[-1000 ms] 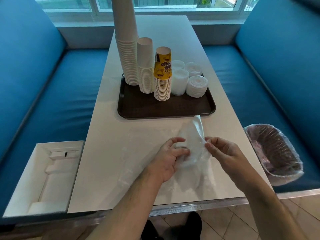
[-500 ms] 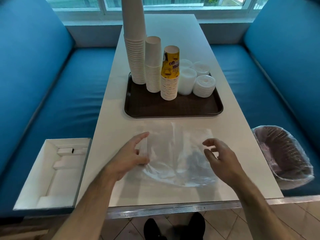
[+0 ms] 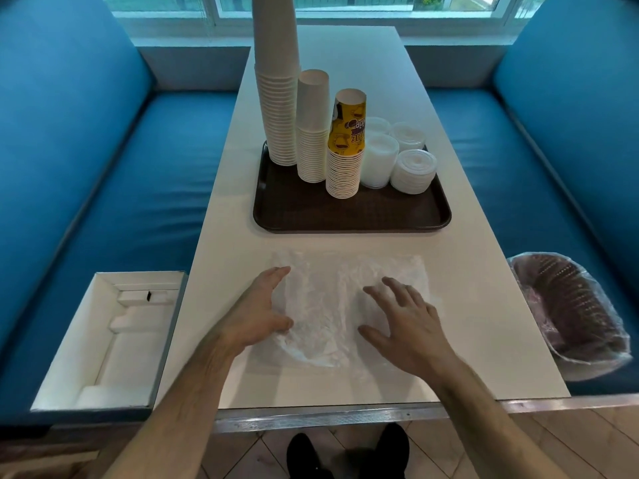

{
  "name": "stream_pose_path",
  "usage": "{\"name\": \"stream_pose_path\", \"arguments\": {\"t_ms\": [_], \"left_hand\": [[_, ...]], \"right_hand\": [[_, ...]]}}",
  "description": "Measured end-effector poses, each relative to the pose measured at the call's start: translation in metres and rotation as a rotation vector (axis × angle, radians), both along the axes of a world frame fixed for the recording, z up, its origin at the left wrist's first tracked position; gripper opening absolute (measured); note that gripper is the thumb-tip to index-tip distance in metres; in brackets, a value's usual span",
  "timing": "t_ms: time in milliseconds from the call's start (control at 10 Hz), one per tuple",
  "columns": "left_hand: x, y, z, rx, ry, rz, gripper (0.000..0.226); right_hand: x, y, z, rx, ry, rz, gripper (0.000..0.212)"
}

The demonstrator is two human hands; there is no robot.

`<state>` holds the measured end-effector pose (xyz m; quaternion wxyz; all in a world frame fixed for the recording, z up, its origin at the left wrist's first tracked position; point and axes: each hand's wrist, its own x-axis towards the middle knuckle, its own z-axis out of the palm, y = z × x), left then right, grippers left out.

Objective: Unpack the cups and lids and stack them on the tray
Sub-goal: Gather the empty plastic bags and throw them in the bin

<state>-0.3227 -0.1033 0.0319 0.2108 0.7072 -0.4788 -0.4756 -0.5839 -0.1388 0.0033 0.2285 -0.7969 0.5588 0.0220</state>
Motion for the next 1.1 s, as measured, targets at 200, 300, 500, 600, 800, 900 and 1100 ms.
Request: {"name": "stream_pose_path", "arguments": {"t_ms": [200, 300, 500, 600, 800, 900, 1100], "left_hand": [[0.001, -0.009, -0.006, -0.007, -0.206, 0.071, 0.086], [-0.002, -0.013, -0.005, 0.109, -0.57, 0.126, 0.08], [-0.026, -0.029, -0.012, 0.113, -0.638, 0.079, 0.048], [-0.028, -0.037, -0.006, 0.067, -0.366, 0.224, 0.021], [-0.017, -0.03, 0.009, 0.071, 0.15, 0.317, 0.071], [-0.009, -0.014, 0.006, 0.018, 0.182, 0.168, 0.084], [-0.003, -0.006, 0.004, 0.056, 0.175, 0.057, 0.089]], "right_hand": [[0.003, 0.003, -0.001, -0.013, 0.05, -0.014, 0.072], [0.003, 0.001, -0.001, -0.014, 0.055, -0.019, 0.073], [0.003, 0.002, -0.002, -0.006, 0.048, -0.032, 0.074], [0.002, 0.001, -0.001, -0.007, 0.046, -0.032, 0.074], [0.001, 0.0, -0.003, -0.004, 0.042, -0.037, 0.074], [0.001, 0.0, -0.003, -0.002, 0.041, -0.037, 0.075], [0.002, -0.001, -0.001, 0.0, 0.048, -0.028, 0.075]]}}
